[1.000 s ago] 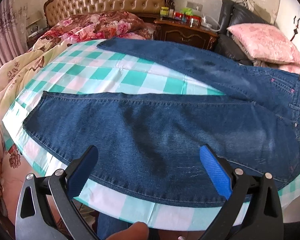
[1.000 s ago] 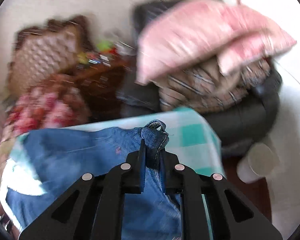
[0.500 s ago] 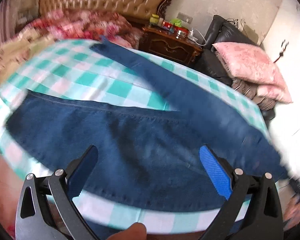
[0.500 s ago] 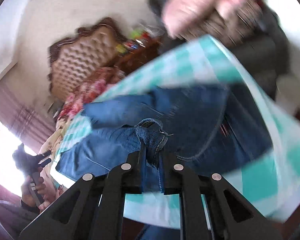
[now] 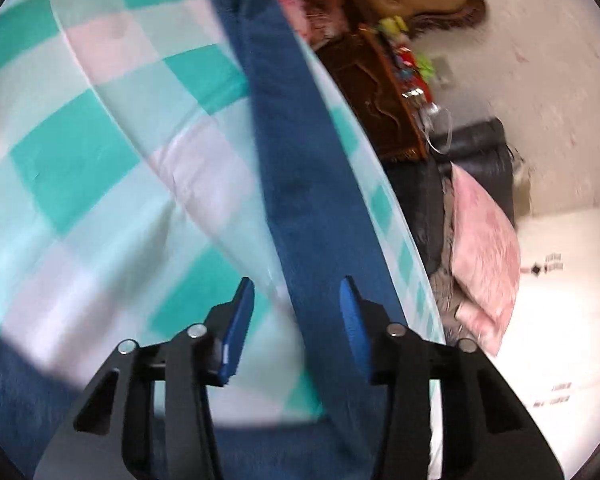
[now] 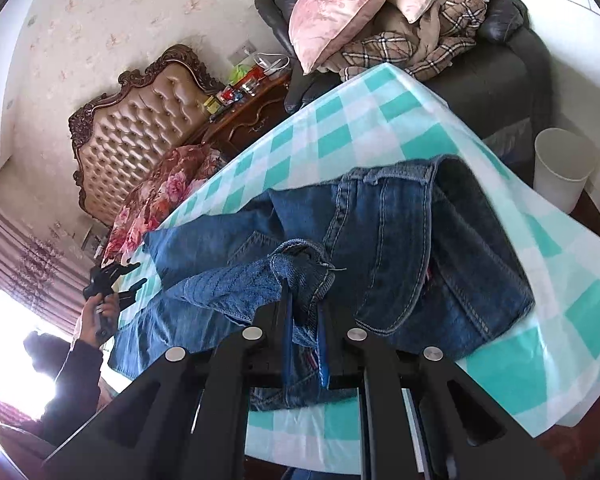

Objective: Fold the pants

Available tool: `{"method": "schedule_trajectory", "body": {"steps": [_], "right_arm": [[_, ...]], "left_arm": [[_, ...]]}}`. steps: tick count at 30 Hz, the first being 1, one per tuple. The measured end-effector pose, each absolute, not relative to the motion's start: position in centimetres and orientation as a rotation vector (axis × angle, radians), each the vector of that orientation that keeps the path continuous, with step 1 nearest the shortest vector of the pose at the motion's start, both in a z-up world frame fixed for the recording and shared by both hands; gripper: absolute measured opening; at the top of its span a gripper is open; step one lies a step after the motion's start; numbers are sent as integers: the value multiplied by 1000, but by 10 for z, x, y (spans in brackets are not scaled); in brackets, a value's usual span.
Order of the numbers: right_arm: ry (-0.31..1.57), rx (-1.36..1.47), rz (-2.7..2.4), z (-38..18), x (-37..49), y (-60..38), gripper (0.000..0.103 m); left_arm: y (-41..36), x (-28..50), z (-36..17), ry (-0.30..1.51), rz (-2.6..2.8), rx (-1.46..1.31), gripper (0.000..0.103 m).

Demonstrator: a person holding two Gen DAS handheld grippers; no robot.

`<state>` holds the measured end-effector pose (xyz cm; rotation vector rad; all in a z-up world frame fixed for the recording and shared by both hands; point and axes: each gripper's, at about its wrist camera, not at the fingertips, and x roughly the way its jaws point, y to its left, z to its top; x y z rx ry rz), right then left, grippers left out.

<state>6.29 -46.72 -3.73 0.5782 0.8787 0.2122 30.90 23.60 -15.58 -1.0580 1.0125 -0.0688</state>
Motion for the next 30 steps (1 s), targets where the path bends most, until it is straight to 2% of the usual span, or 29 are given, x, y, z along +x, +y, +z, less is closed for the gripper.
{"method": "schedule_trajectory", "body": {"steps": [1,3,10,14,18,21,25,27,30], "right_arm": [[877,573,207,-35,66,-468,12],[868,567,203,-28,72,-469,12],[808,661,259,-6,84,-487,12],[814,641,243,3,93,-490,12],[861,598,188,1,103,-487,12],[887,582,145,-4,106,-493,12],[912,551,50,-12,95,-508,12],[958,505,-7,-25,90,-512,13],[1049,431,-100,-51,83,-513,15]], "left_arm": [[239,317,-162,1015,-66,-1085,40],[241,326,-173,1020,-61,-1139,30],[233,342,-183,1016,-103,-1253,29],[234,348,-192,1026,-92,-1272,3],[243,335,-163,953,-77,-1247,0],[242,289,-99,876,-73,-1121,0],[230,156,-29,750,-37,-1005,0],[225,108,-40,762,5,-985,1],[215,56,-103,893,78,-1035,0]]}}
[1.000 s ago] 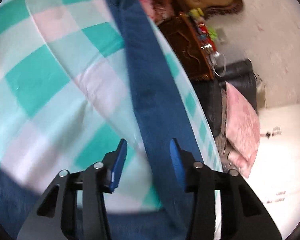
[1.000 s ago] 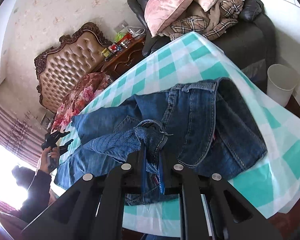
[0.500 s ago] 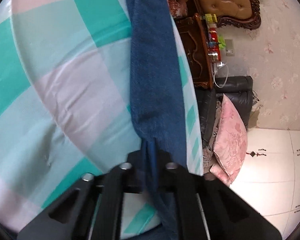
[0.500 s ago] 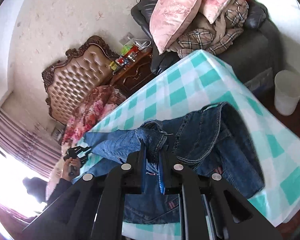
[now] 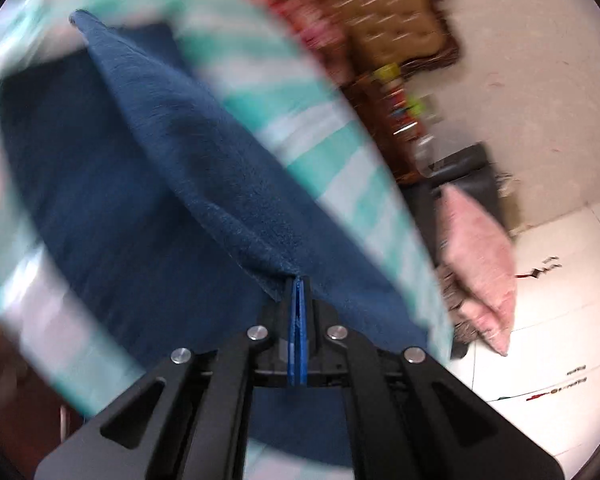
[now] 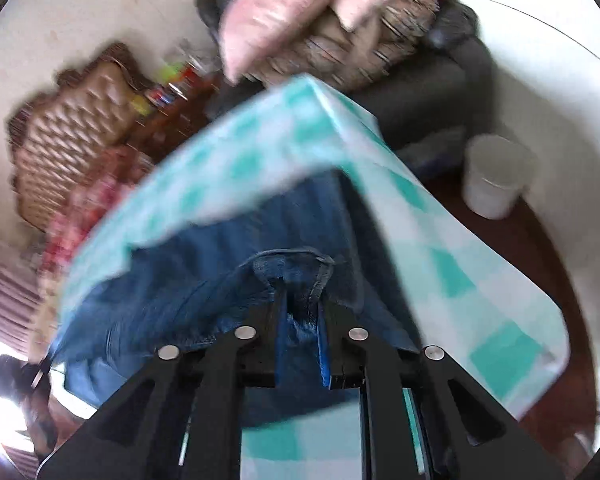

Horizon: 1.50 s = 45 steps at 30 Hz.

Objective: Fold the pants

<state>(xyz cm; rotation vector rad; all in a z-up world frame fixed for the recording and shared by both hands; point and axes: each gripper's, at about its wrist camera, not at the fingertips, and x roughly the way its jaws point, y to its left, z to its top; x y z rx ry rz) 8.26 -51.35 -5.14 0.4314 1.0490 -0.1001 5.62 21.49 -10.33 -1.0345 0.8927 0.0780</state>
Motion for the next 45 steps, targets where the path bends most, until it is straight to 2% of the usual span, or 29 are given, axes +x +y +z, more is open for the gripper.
{"method": "schedule_trajectory", "body": {"steps": [2,3,4,5,7,9,11,16,25,27,29,32,33,34,35,39,41,45], "right_arm": [[1086,464,-126,-66,72,-517,29],[1089,479,-145,-69,67,-519,47],[1083,491,-170,-69,61,-521,56],[1073,512,-178,-69,54,-523,57],[1045,640,-150,-72,38,-530,58],[1033,719,-140,-77,30,-531,60],[1014,788,-128,-82,24,-531,60],[925,936,-138,-79,9,-538,60],[971,898,-104,-88,29,-514,62],[971,868,-107,-86,33,-508,61],[975,817,-119,-82,38,-502,55],[995,750,-147,-76,46,-497,38],[1006,738,-151,-76,52,-498,23],[1019,730,-148,-75,58,-498,16],[1018,709,-135,-66,72,-498,14],[828,603,-38,13,90,-487,11],[792,520,-66,30,78,-483,10],[1046,612,-171,-55,74,-515,10]], "left_arm": [[216,40,-123,917,81,-1057,1],[217,35,-126,911,70,-1052,1],[219,33,-126,906,60,-1053,2],[221,33,-125,900,48,-1059,2],[223,35,-124,891,30,-1065,11],[226,37,-126,883,13,-1090,31],[228,38,-133,882,7,-1129,37],[232,31,-153,884,-18,-1211,37],[244,35,-160,841,-48,-1293,37],[245,37,-165,843,-50,-1311,37],[246,37,-167,841,-56,-1323,37],[247,44,-167,856,-55,-1312,35],[247,47,-168,873,-49,-1305,26],[249,56,-167,898,-33,-1292,13],[251,63,-164,911,-26,-1272,1],[248,72,-96,822,-39,-1099,1],[240,49,-77,794,-16,-1050,1],[232,22,-136,949,23,-1107,1]]}}
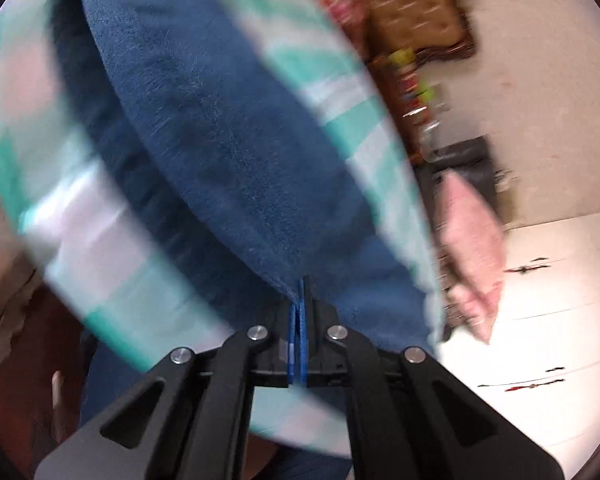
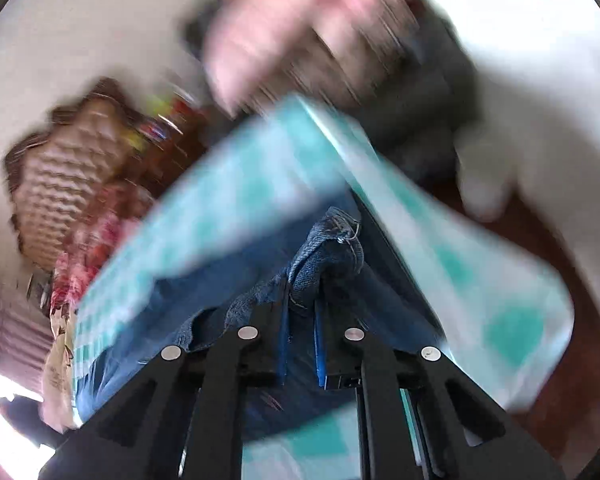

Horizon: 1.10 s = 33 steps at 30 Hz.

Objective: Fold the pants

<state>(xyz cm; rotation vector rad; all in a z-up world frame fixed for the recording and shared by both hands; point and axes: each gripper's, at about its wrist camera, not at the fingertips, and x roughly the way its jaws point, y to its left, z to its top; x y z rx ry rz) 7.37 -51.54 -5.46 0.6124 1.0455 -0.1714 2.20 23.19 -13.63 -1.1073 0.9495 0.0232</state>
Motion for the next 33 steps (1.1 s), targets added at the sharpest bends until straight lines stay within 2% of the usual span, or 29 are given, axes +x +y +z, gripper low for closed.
{"method": "schedule_trajectory", "body": {"steps": [3,9,12,14,15,17,24,25,26,33], "right_arm": [[1090,540,-195,-79,71,-512,10],[971,445,-184,-44,62,-500,10],[1086,423,-249,-79,71,-501,10],[1083,345,-269,-83,72,-492,10],[1084,335,-277,-83,73,-489,10],[1093,337,-292,-84,75,-489,10],[1111,342,-315,-90,79,-486,10],[1113,345,-317,-90,80,-486,10],[1115,350,-319,-89,76,-486,10],[1017,360,-318,-43,74,-483,9]], "left_arm": [[230,19,-156,963,30,-1114,1],[230,13,-146,926,19,-1097,1],[231,13,-165,948,22,-1133,2],[235,10,-166,923,4,-1144,7],[238,10,-164,910,2,-1148,18],[257,10,-165,858,2,-1173,25],[361,11,-182,688,128,-1335,22],[376,8,-185,672,154,-1357,19],[386,5,-187,673,172,-1366,2],[384,-5,-165,674,140,-1280,3]]}}
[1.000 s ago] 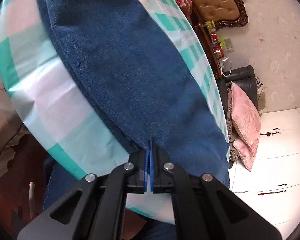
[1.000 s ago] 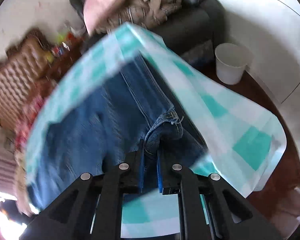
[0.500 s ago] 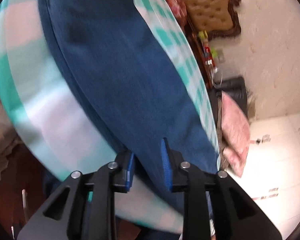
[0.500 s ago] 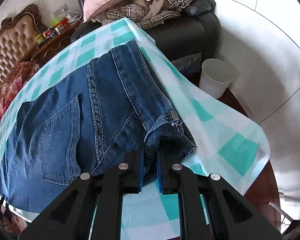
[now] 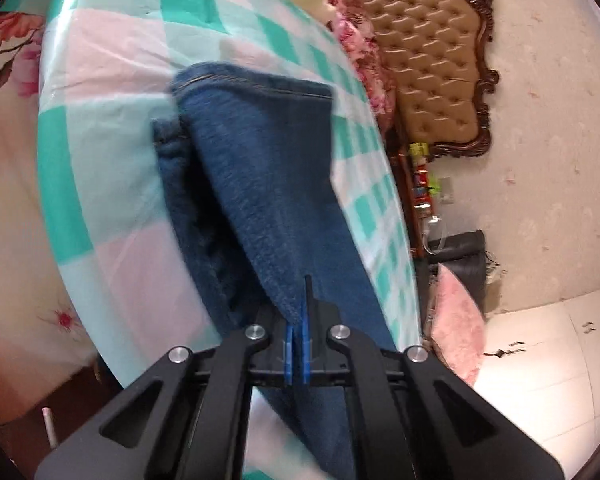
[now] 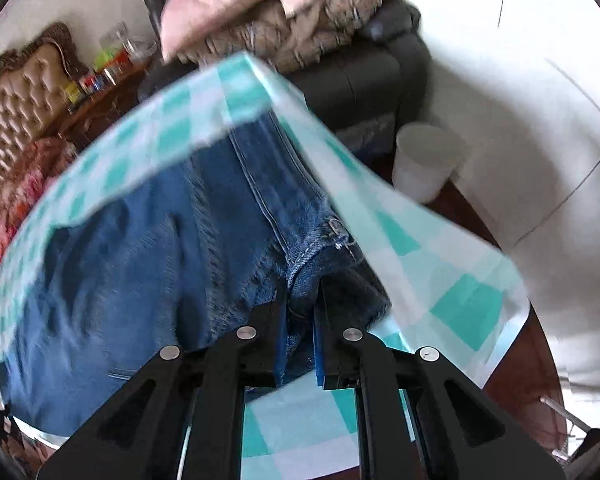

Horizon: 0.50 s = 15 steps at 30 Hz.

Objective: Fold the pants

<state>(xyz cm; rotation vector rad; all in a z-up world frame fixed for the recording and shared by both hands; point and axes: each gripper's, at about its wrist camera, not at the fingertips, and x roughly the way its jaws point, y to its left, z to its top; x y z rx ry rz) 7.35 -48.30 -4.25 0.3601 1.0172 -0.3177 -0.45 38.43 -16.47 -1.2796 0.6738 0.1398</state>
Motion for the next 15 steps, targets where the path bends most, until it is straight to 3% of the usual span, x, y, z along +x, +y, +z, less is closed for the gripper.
{"method": "schedule_trajectory", "body": {"steps": [6,11,14,15], "right_arm": [[958,284,-315,-14,76,-472,9],[1074,309,-354,-68,80,-488,8],[1086,277,-364,-89,77,-487,8],[1073,252,-368,-88,75,-486,10]], "left_arm": [[380,-1,-167,732,179,-1243,3],[386,-5,-183,755,175,-1270,3],[386,-11,-171,758,238,-1208,8],[384,-16,-160,752,282,-1158,20]]}}
